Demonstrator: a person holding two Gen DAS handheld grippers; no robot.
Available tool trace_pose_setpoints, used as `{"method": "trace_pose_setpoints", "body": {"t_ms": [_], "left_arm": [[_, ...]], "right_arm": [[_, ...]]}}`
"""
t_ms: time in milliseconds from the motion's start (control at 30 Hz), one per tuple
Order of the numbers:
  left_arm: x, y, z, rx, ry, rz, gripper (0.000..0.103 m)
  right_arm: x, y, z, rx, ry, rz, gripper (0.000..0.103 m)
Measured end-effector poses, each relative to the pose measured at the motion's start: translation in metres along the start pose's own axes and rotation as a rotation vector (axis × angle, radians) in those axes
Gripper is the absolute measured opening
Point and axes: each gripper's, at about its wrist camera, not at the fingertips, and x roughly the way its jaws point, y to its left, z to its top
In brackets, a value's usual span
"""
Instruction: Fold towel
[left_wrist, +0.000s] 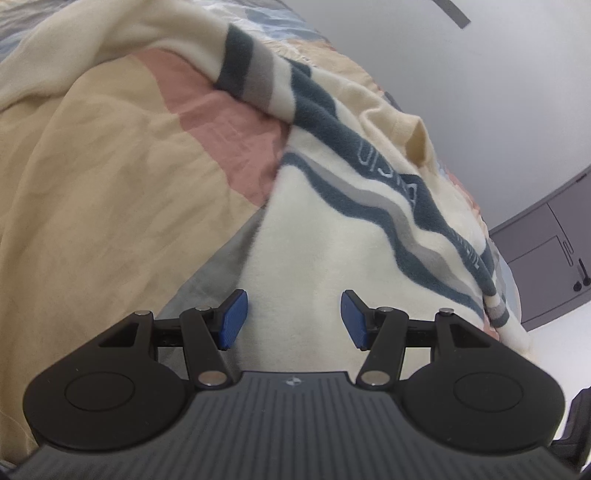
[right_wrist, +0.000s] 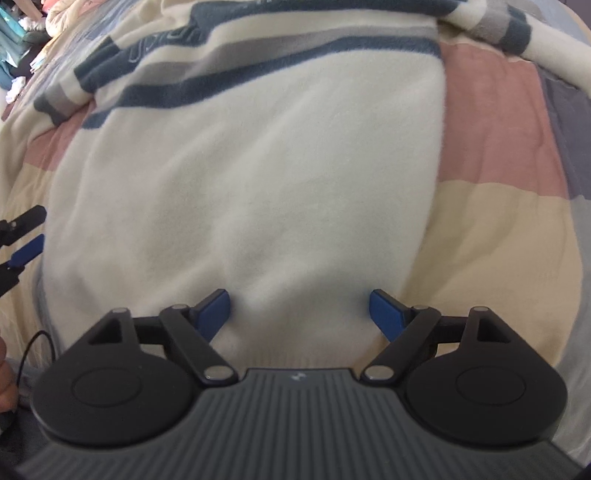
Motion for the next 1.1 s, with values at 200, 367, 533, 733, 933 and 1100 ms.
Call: {"method": "trace_pose_setpoints", "body": {"t_ms": [200, 367, 533, 733, 933, 1100], "left_arm": [[0.005, 0.008, 0.002, -0.048, 0.025, 0.003, 0.062], [0.004, 0.006, 0.0, -0.045, 0.035, -0.003, 0.071], [0.0, 0.009, -0.005, -0.072, 0.051, -0.023, 0.072], [0.006, 0.008, -0.014, -0.106, 0.135, -0.058, 0.072], [0.01, 0.009, -0.02, -0.169, 0.195, -0.144, 0.072], [0.023, -0.007, -0.032, -0.125, 0.255, -0.169, 0.072]], "right_arm": [[0.005, -0.001, 0.0, -0.006, -0.015, 0.031, 0.071], [-0.013, 0.007, -0.007, -0.084, -0.075, 0.034, 0.023], [-0.042, -0.002, -0.007, -0.067, -0.15, 0.096, 0.015], [-0.071, -0.013, -0.004, -0.072, -0.207, 0.11, 0.013], [-0.084, -0.022, 0.002, -0.118, -0.232, 0.036, 0.013], [-0.079, -0.027, 0.008, -0.203, -0.258, -0.042, 0.013]]}}
